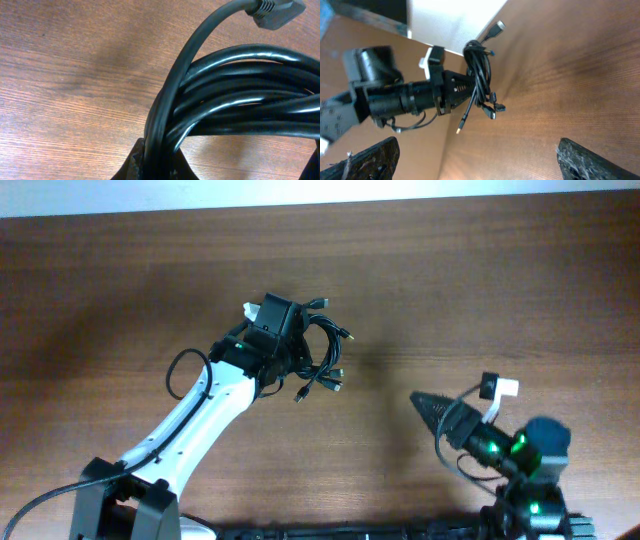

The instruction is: Untangle cables

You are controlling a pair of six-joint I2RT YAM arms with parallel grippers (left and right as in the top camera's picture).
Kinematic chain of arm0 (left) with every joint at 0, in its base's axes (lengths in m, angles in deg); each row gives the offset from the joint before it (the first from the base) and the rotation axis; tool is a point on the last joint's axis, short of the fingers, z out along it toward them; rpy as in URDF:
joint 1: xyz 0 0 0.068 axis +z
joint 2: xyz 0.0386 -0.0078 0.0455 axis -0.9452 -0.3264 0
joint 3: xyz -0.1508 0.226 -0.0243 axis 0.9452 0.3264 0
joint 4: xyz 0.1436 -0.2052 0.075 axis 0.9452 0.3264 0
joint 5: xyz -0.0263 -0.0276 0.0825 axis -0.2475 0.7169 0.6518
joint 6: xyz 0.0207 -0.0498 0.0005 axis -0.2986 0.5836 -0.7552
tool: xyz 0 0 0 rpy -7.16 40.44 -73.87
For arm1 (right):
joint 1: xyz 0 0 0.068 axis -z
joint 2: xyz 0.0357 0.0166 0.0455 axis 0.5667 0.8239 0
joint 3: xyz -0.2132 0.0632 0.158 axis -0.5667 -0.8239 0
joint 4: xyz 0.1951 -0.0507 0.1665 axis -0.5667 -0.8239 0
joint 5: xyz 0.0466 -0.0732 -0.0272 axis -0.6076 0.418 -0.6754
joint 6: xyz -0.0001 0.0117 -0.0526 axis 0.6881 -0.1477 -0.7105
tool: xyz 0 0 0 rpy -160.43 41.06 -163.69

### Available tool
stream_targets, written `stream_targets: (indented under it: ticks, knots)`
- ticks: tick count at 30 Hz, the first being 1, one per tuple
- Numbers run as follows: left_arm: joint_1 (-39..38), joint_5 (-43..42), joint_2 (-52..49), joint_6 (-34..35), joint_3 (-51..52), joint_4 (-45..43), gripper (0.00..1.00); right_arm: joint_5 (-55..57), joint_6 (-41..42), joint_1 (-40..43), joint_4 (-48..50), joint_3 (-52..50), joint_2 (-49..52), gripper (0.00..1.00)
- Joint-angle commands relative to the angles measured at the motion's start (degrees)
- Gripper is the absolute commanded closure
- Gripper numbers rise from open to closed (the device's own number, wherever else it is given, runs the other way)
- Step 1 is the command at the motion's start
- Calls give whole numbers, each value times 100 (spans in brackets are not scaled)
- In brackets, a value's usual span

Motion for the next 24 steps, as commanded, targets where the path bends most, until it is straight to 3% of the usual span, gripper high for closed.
stream_targets:
  ticks: [1, 4, 5, 7, 9, 13, 16, 19, 24]
  knots:
    - [9, 107, 142, 103, -31, -35, 100, -256, -59, 22, 166, 730, 1097, 1]
    - [9, 101, 142, 297, -31, -33, 100, -944, -28, -120, 1246, 1073, 1891, 1]
    - [9, 101, 142, 437, -31, -33, 100, -1060, 48, -232, 1646, 1099, 2044, 6]
    - [9, 96, 142, 789, -31, -35, 100, -979, 184, -710, 2350, 1099, 2345, 41]
    - [9, 76, 142, 1088, -31, -37, 100, -640, 186, -1228, 2387, 1099, 2559, 63]
    - [9, -15, 142, 1709, -31, -31, 100, 179, 208, -2247, 2378, 1099, 3005, 62]
    - [9, -94, 142, 1818, -31, -31, 100, 1073, 793, -2879, 2380, 1099, 3453, 44]
    - [9, -160, 142, 1912, -31, -26, 100, 1397, 1318, -3134, 2380, 1099, 3753, 34]
    - [7, -269, 142, 2347, -31, -26, 100, 1672, 1545, -3506, 2608, 1099, 4256, 38]
